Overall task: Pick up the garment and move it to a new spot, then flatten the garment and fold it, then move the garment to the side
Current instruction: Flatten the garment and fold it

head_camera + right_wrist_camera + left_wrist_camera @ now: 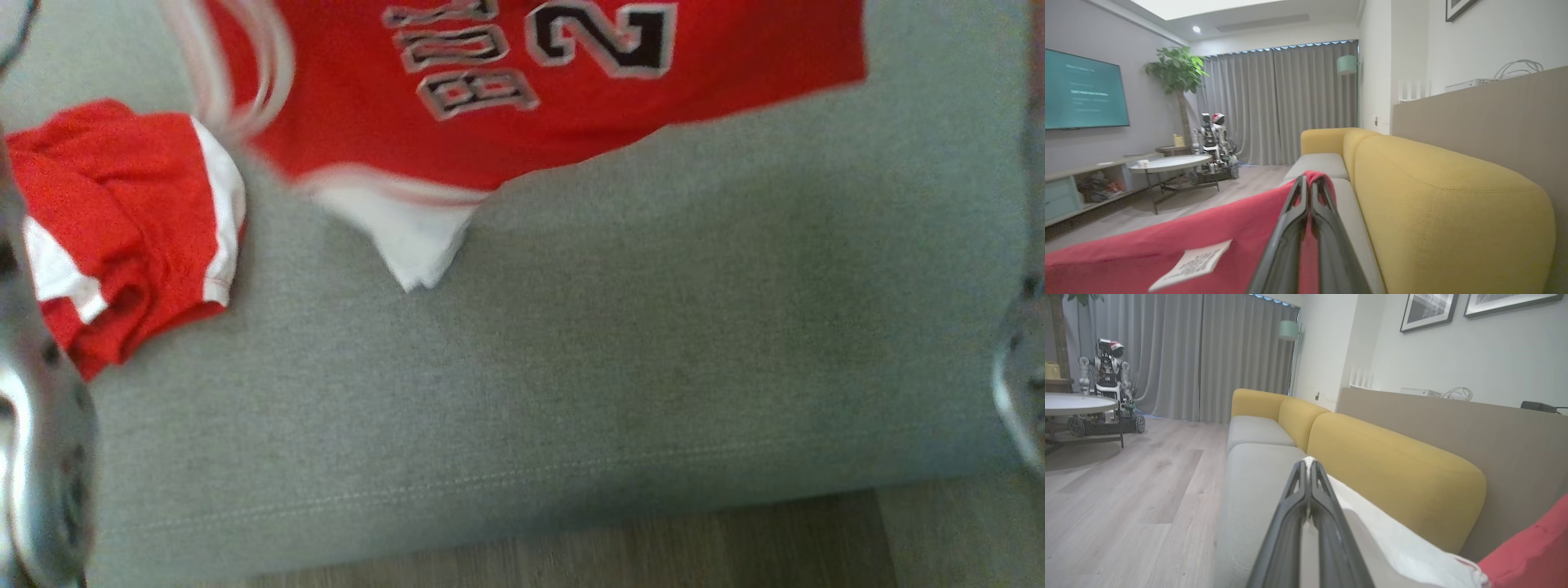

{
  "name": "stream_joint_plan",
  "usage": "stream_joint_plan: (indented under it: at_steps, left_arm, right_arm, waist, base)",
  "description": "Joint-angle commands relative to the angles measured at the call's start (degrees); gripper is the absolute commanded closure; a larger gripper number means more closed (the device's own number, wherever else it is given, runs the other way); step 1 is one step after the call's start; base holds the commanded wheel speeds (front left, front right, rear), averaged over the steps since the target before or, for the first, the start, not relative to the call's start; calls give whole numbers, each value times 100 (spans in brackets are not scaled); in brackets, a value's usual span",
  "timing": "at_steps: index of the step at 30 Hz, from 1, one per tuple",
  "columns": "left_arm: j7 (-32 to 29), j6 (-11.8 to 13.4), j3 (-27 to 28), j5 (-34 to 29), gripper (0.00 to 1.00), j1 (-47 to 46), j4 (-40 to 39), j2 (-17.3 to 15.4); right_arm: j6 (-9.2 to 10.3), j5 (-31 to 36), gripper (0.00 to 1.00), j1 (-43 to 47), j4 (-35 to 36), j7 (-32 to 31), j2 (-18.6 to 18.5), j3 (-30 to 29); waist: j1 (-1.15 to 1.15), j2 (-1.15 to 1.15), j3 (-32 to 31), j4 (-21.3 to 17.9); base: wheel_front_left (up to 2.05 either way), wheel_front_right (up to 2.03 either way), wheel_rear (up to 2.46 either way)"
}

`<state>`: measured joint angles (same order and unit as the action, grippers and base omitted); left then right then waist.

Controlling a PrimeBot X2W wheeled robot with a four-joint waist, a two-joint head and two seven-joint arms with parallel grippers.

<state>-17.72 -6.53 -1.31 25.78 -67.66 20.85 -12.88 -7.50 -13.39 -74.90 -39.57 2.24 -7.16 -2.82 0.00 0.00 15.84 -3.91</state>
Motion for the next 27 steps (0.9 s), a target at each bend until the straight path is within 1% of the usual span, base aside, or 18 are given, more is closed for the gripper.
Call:
stream_joint_plan:
  at_steps: [1,3,5,7,9,12,13,15,18,20,23,25,27]
  left_arm:
    - [-11,-28,24,-66,100,-542,62,-327]
    - [198,-26,-82,-253,100,-1151,567,-400]
    - [563,-21,-239,-528,100,-1732,1031,-458]
    - [1142,12,-413,-844,100,-2241,1442,-489]
    - [1799,115,-527,-1117,100,-2736,1795,-500]
    - [2825,253,-537,-1297,100,-3321,2277,-499]
    - [3038,237,-497,-1260,100,-3444,2397,-470]
    - [3221,184,-399,-1175,100,-3586,2521,-444]
    - [3265,21,-356,-1027,100,-3382,2584,-425]
    - [3268,-49,-339,-864,100,-2993,2614,-397]
    - [3269,-88,-497,-549,100,-2057,2584,-303]
    - [3270,-92,-793,-174,100,-1332,2486,-221]
    - [3270,-93,-1110,261,100,-579,2317,-206]
  right_arm:
    - [1,147,100,-406,-30,-64,33,-13]
    - [1,399,100,-840,-437,-12,-8,-185]
    - [1,622,100,-1268,-786,220,-8,-425]
    - [1,885,100,-1621,-1060,621,-6,-680]
    - [1,1179,100,-1948,-1250,968,0,-850]
    - [1,1589,100,-2284,-1253,1232,-33,-1153]
    - [1,1679,100,-2340,-1183,1259,-19,-1285]
    - [1,1795,100,-2370,-809,1271,51,-1455]
    - [1,1878,100,-2076,-489,1273,151,-1403]
    - [1,1844,100,-1803,-518,1274,171,-1305]
    - [1,1728,100,-1233,-887,1275,161,-1113]
    - [1,1633,100,-836,-1232,1275,123,-1008]
    - [1,1539,100,-462,-1573,1275,66,-962]
  waist:
    - [0,0,378,-33]
    - [0,0,671,-67]
    - [0,0,978,-104]
    - [0,0,1197,-131]
    - [0,0,1398,-160]
    - [0,0,1592,-165]
    - [0,0,1628,-158]
    - [0,0,1722,-122]
    - [0,0,1821,-32]
    - [0,0,1830,48]
    - [0,0,1642,133]
    - [0,0,1471,170]
    - [0,0,1286,197]
  base:
    - [0,0,0]
    - [0,0,0]
    - [0,0,0]
    - [0,0,0]
    - [0,0,0]
    - [0,0,0]
    - [0,0,0]
    - [0,0,0]
    - [0,0,0]
    - [0,0,0]
    - [0,0,0]
    - [0,0,0]
    - [0,0,0]
